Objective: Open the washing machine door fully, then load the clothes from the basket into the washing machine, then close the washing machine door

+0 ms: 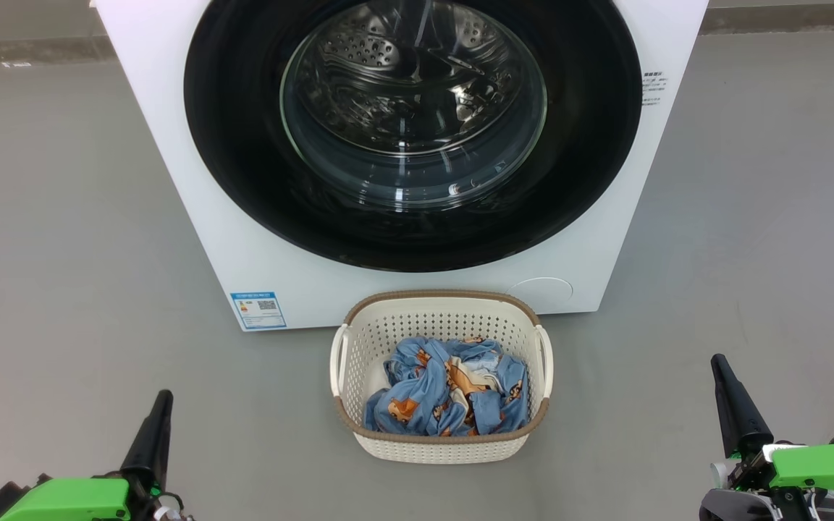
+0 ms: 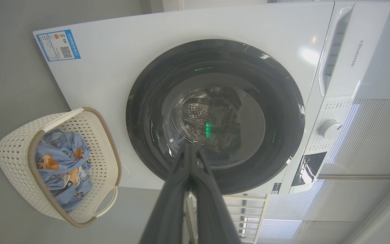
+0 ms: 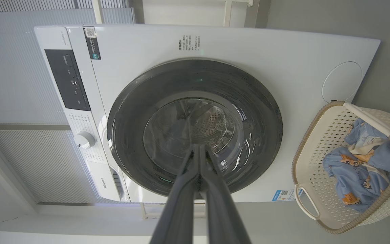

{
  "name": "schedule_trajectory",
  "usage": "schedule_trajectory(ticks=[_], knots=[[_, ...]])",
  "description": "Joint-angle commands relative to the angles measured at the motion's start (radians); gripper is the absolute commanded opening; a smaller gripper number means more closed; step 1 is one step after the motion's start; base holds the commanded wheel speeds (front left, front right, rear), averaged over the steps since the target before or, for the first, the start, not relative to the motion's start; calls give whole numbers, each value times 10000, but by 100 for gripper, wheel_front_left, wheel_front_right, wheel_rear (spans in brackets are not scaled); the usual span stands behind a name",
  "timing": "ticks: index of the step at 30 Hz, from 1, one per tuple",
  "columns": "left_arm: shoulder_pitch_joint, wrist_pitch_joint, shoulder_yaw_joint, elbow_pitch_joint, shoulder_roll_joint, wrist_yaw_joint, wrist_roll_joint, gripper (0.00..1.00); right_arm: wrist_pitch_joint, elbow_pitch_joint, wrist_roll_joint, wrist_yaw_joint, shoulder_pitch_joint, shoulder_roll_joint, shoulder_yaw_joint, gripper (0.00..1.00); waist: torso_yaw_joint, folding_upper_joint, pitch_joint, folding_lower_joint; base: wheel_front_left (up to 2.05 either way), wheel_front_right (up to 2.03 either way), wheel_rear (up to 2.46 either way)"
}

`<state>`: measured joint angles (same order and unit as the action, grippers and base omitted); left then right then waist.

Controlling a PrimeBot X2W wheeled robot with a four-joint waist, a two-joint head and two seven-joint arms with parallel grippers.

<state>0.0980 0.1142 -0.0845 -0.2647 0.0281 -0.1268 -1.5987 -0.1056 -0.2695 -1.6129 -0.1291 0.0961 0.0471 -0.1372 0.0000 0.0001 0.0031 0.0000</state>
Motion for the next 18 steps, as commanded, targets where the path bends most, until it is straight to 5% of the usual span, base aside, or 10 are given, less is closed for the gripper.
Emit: schedule_trajectory(ticks=[1,18], knots=[[99,-13,-289,199,221,-39,-103,0,-74,248,40,-16,118,31,238,0,0,-1,0,0,0,0,0],[99,-13,-289,199,221,-39,-103,0,-74,248,40,-16,118,31,238,0,0,-1,0,0,0,0,0]])
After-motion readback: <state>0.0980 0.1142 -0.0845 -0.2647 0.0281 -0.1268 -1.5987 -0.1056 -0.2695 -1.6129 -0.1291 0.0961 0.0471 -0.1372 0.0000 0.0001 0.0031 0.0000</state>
